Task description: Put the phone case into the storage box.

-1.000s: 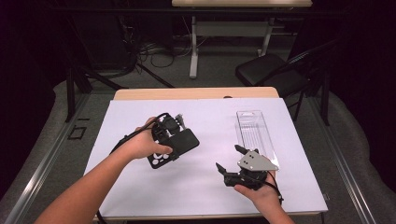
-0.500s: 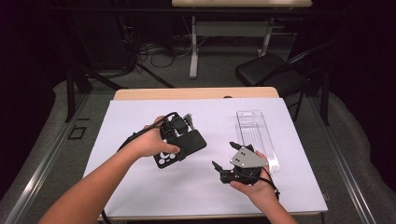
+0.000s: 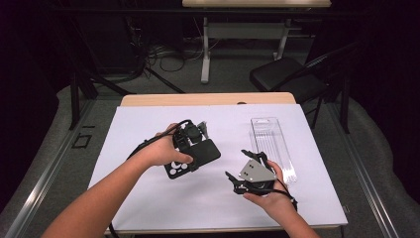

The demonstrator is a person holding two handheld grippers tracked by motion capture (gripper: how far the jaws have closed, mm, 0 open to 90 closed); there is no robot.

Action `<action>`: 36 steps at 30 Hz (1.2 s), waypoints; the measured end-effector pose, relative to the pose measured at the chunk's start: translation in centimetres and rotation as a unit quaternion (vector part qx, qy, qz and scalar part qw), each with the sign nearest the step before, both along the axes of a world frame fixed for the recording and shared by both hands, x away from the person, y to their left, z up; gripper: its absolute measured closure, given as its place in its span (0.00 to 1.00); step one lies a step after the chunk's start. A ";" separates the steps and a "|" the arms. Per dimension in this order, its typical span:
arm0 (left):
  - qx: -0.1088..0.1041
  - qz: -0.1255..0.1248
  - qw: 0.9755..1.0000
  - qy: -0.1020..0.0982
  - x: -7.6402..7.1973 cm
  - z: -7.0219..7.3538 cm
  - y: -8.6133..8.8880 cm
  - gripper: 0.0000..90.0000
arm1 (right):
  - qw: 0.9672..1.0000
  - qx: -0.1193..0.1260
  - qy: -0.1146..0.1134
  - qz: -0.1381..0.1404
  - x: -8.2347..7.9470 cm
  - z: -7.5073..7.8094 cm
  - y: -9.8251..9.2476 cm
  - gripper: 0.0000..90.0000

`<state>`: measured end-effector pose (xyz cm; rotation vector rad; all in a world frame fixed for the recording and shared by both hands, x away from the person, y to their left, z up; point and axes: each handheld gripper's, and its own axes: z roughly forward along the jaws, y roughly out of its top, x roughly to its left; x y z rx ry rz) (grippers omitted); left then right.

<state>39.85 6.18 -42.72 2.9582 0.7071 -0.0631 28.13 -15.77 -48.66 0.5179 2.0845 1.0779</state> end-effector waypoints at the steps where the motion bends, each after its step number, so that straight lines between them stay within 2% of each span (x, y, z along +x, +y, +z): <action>1: 0.009 -0.008 1.000 0.008 -0.1 -0.3 -0.3 0.17 | 1.000 0.000 0.000 0.000 0.0 0.0 0.0 0.22; 2: 0.009 -0.008 1.000 0.008 -0.1 -0.3 -0.3 0.16 | 1.000 0.000 0.000 0.000 0.0 0.0 0.0 0.22; 3: 0.009 -0.008 1.000 0.008 -0.1 -0.3 -0.3 0.16 | 0.994 -0.093 -0.059 0.021 -0.2 0.1 1.0 0.22; 4: 0.012 -0.009 1.000 0.009 0.0 -0.3 -0.5 0.17 | 0.986 -0.137 -0.091 0.035 -0.4 0.1 1.4 0.26; 6: 0.013 -0.011 1.000 0.010 -0.1 -0.3 -0.6 0.16 | 0.978 -0.169 -0.115 0.043 -0.6 0.0 1.9 0.26; 8: 0.014 -0.014 1.000 0.010 -0.1 -0.3 -0.7 0.16 | 0.969 -0.200 -0.137 0.052 -0.7 -0.1 2.2 0.27; 9: 0.014 -0.014 1.000 0.010 -0.1 -0.3 -0.7 0.16 | 0.966 -0.208 -0.143 0.052 -0.7 -0.2 2.3 0.27; 12: 0.016 -0.018 1.000 0.011 -0.2 -0.4 -1.1 0.16 | 0.953 -0.243 -0.168 0.068 -0.9 -0.5 2.8 0.28; 13: 0.015 -0.021 1.000 0.014 -0.2 -0.4 -1.2 0.17 | 0.950 -0.252 -0.172 0.071 -0.9 -0.6 3.0 0.29; 16: 0.016 -0.023 1.000 0.014 -0.4 -0.5 -1.6 0.17 | 0.937 -0.283 -0.190 0.080 -0.9 -0.9 3.3 0.30; 18: 0.017 -0.029 0.999 0.016 -0.4 -0.5 -1.8 0.16 | 0.929 -0.301 -0.199 0.080 -0.9 -1.1 3.5 0.32; 20: 0.019 -0.031 0.999 0.017 -0.5 -0.5 -2.0 0.16 | 0.917 -0.322 -0.217 0.087 -0.7 -1.2 3.7 0.33; 21: 0.018 -0.033 0.999 0.018 -0.5 -0.6 -2.1 0.17 | 0.915 -0.326 -0.222 0.088 -0.7 -1.3 3.7 0.33; 24: 0.016 -0.036 0.999 0.019 -0.7 -0.6 -2.5 0.17 | 0.902 -0.348 -0.240 0.090 -0.7 -1.6 3.9 0.36; 26: 0.017 -0.041 0.999 0.020 -0.8 -0.6 -2.7 0.17 | 0.895 -0.360 -0.246 0.093 -0.6 -1.8 4.1 0.37; 28: 0.012 -0.042 0.999 0.022 -0.9 -0.5 -2.9 0.17 | 0.895 -0.362 -0.244 0.095 -0.5 -2.0 4.2 0.38; 29: 0.013 -0.046 0.999 0.023 -0.9 -0.5 -3.0 0.17 | 0.896 -0.362 -0.241 0.093 -0.5 -2.1 4.2 0.39; 31: 0.008 -0.046 0.999 0.025 -1.2 -0.6 -3.3 0.16 | 0.895 -0.364 -0.239 0.096 -0.4 -2.2 4.3 0.42; 32: 0.008 -0.047 0.999 0.026 -1.3 -0.6 -3.4 0.17 | 0.897 -0.362 -0.237 0.094 -0.4 -2.3 4.3 0.43; 33: 0.007 -0.049 0.998 0.025 -1.4 -0.6 -3.5 0.17 | 0.895 -0.365 -0.236 0.097 -0.3 -2.3 4.3 0.44; 34: 0.009 -0.054 0.998 0.028 -1.4 -0.6 -3.6 0.17 | 0.896 -0.365 -0.235 0.094 -0.3 -2.4 4.3 0.44; 36: 0.006 -0.056 0.998 0.030 -1.5 -0.6 -3.8 0.17 | 0.893 -0.368 -0.241 0.093 -0.2 -2.4 4.4 0.46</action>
